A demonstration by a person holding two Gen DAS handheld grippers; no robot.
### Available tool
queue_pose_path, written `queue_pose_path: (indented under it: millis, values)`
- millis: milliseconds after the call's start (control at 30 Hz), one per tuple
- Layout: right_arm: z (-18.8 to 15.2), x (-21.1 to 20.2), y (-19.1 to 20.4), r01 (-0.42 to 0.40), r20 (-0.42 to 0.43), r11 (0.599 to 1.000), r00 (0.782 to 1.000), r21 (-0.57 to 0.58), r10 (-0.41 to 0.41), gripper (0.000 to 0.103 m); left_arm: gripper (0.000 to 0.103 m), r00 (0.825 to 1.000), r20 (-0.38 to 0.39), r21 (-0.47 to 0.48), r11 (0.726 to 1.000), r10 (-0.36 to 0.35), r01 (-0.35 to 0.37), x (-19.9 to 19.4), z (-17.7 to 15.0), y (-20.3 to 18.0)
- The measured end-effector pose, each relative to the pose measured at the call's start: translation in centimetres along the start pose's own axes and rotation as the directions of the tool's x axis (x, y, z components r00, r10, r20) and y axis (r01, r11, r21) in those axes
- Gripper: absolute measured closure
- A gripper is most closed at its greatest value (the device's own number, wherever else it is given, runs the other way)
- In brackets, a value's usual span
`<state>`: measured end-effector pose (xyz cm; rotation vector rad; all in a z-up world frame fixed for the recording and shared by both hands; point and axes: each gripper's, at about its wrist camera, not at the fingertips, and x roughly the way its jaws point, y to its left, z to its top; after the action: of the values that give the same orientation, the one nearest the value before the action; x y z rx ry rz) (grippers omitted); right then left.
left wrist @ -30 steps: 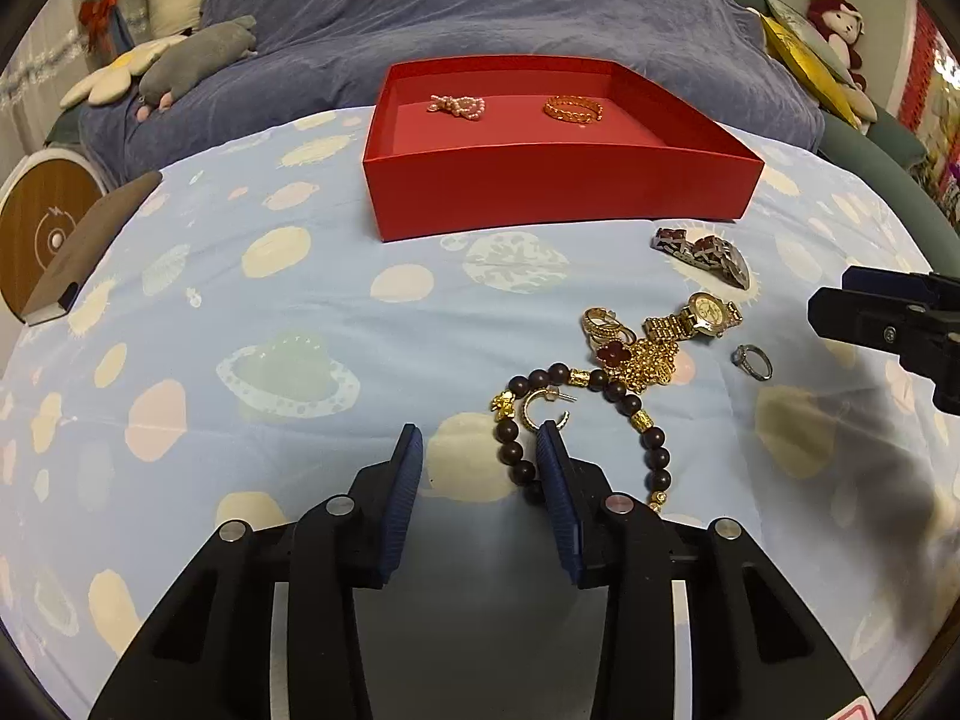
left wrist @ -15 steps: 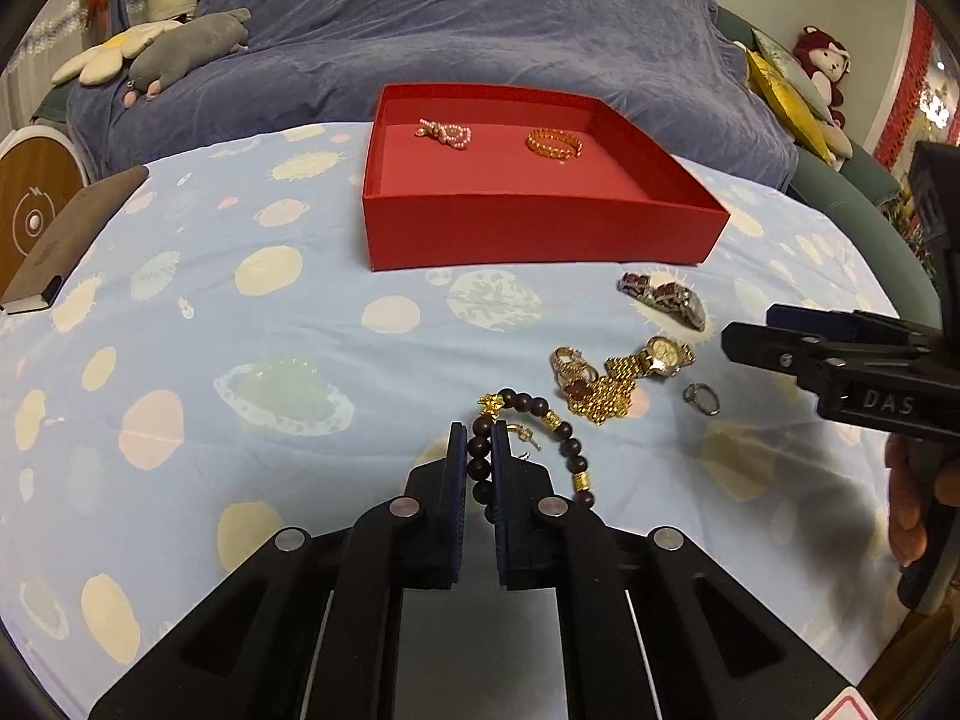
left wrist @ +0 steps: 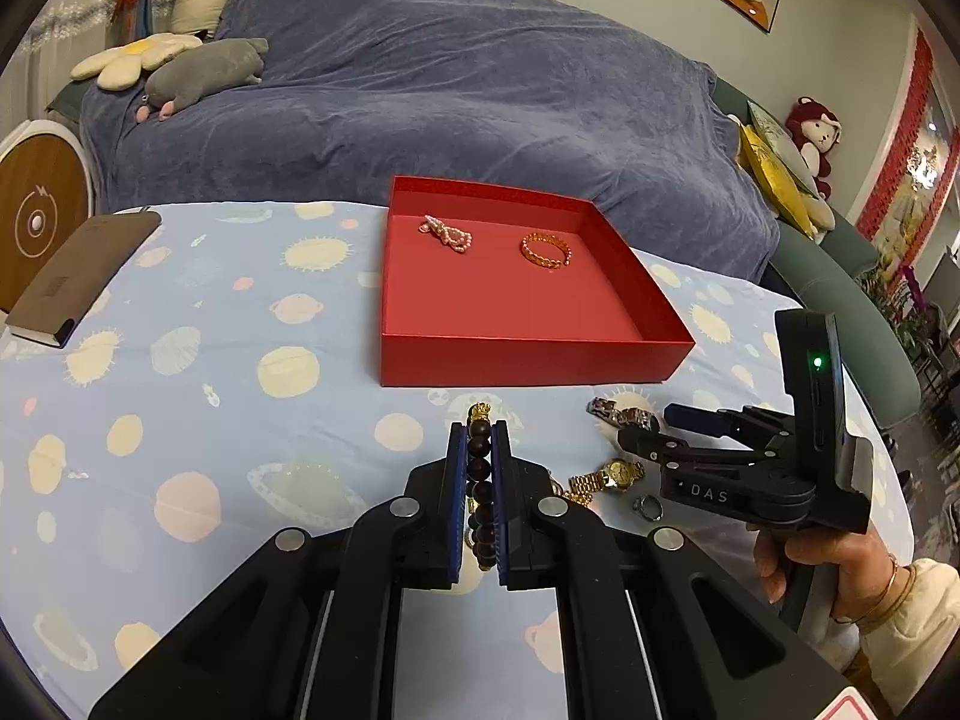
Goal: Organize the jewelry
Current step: 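Place the bead bracelet in the box while the right gripper carries the silver watch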
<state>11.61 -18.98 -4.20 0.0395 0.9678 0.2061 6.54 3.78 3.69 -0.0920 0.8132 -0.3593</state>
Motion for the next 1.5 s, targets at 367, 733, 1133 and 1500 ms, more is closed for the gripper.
queue_pose_path:
  millis: [367, 733, 1133, 1500]
  values:
    - [-0.2, 0.2, -0.1, 0.017, -0.006, 1.000, 1.000, -0.023, -0.017, 0.077, 0.098, 1.000, -0.002, -0.033, 0.999, 0.022, -0.022, 0.5, 0.4, 0.5]
    - [0.1, -2.3, -0.1, -0.033, 0.026, 0.999, 0.999, 0.008, 0.033, 0.079, 0.098, 1.000, 0.014, -0.046, 0.999, 0.023, -0.022, 0.5, 1.3, 0.5]
    - [2.7, -7.9, 0.0, -0.066, 0.143, 0.998, 0.988, 0.015, 0.063, 0.079, 0.098, 0.997, 0.078, -0.019, 1.000, 0.016, -0.015, -0.4, 4.8, -0.8]
    - [11.8, -8.8, -1.2, -0.042, 0.254, 0.999, 0.967, 0.021, 0.036, 0.079, 0.098, 0.992, 0.122, 0.056, 0.998, 0.012, -0.019, 3.6, 13.2, -2.9]
